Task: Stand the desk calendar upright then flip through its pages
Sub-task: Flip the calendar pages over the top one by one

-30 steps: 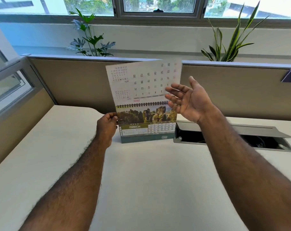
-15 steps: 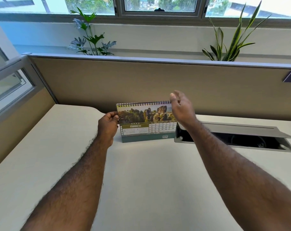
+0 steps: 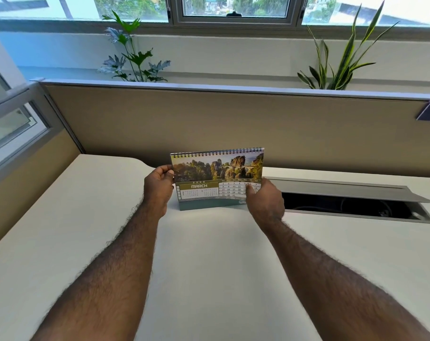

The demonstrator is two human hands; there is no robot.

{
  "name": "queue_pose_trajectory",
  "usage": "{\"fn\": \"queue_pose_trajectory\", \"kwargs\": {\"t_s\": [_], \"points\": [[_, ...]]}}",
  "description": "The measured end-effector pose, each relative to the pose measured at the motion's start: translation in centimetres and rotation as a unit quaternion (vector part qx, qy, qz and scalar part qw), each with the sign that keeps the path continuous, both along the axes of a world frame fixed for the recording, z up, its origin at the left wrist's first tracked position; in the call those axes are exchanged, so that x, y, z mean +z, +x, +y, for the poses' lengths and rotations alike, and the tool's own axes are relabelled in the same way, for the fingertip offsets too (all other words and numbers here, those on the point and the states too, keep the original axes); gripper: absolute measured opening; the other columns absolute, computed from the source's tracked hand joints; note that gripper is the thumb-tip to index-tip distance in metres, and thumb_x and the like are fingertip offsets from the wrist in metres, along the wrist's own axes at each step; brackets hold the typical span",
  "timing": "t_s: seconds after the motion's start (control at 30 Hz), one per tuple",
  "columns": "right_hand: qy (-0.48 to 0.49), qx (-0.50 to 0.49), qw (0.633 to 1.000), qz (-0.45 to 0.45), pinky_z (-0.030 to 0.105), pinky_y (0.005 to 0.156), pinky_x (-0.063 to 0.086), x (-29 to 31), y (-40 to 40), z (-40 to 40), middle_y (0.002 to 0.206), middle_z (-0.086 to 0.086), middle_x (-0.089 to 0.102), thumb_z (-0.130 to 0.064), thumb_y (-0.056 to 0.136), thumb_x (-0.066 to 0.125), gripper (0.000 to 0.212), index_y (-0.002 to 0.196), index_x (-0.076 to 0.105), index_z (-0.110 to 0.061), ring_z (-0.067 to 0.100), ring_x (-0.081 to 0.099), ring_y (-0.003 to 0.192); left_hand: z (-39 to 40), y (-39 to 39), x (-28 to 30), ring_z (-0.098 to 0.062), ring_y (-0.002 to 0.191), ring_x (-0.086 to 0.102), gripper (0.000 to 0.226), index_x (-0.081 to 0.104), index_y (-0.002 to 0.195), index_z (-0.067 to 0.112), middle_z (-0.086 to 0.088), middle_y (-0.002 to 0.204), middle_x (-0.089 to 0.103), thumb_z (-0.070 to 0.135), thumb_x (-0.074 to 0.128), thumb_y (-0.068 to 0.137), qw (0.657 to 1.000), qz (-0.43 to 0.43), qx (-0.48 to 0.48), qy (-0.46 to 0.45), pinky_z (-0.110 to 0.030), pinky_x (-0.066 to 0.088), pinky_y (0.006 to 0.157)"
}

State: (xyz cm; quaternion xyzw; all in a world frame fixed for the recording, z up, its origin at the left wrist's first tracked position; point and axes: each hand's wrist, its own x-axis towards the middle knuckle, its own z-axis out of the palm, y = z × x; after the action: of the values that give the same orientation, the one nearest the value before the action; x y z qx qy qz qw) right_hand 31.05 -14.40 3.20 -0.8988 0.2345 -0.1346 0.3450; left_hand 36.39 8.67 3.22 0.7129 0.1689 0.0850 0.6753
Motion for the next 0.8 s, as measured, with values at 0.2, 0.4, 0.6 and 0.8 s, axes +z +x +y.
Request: {"fn": "queue_pose_trajectory", "kwargs": {"t_s": [0.2, 0.4, 0.6, 0.8], "points": [[0.092, -0.04, 0.994, -0.04, 0.023, 0.048, 0.04, 0.9, 0.3, -0.8, 0.076, 0.002, 0.063, -0.03, 0.092, 0.064, 0.022, 0.08, 0.054, -0.014, 0.023, 0.062, 0.071, 0.1, -0.1, -0.1, -0.019, 0.097, 0.065, 0.017, 0.062, 0.104, 0.021, -0.002, 0.104, 0.069, 0.013, 0.048, 0.099, 1.0, -0.003, -0.004, 0.005, -0.028, 0.051, 0.071], [0.246, -0.03, 0.969, -0.014, 0.036, 0.061, 0.062, 2.6, 0.6, -2.2, 0.073, 0.007, 0.073, -0.026, 0.085, 0.075, 0.024, 0.069, 0.064, -0.012, 0.023, 0.073, 0.067, 0.1, -0.1, 0.1, -0.021, 0.102, 0.064, 0.015, 0.06, 0.102, 0.022, -0.002, 0.107, 0.068, 0.013, 0.049, 0.099, 1.0, 0.004, -0.002, 0.009, -0.024, 0.047, 0.065], [0.506, 0.012, 0.86, 0.06, 0.021, 0.037, 0.047, 6.5, 0.3, -3.7, 0.07, 0.012, 0.075, -0.025, 0.09, 0.067, 0.022, 0.093, 0.066, -0.003, 0.015, 0.067, 0.047, 0.0, -0.2, 0.1, -0.019, 0.095, 0.067, 0.017, 0.062, 0.1, 0.022, 0.001, 0.099, 0.07, 0.014, 0.048, 0.099, 1.0, -0.001, 0.0, 0.004, -0.031, 0.055, 0.073], [0.668, 0.091, 0.739, -0.007, 0.025, 0.049, 0.057, 10.4, 1.7, -4.6, 0.083, 0.016, 0.077, -0.044, 0.092, 0.06, 0.04, 0.089, 0.069, -0.005, 0.021, 0.074, 0.067, 0.0, -0.3, 0.2, -0.022, 0.096, 0.064, 0.015, 0.064, 0.098, 0.019, -0.008, 0.109, 0.069, 0.01, 0.052, 0.096, 1.0, -0.013, -0.013, -0.021, -0.031, 0.048, 0.077]]}}
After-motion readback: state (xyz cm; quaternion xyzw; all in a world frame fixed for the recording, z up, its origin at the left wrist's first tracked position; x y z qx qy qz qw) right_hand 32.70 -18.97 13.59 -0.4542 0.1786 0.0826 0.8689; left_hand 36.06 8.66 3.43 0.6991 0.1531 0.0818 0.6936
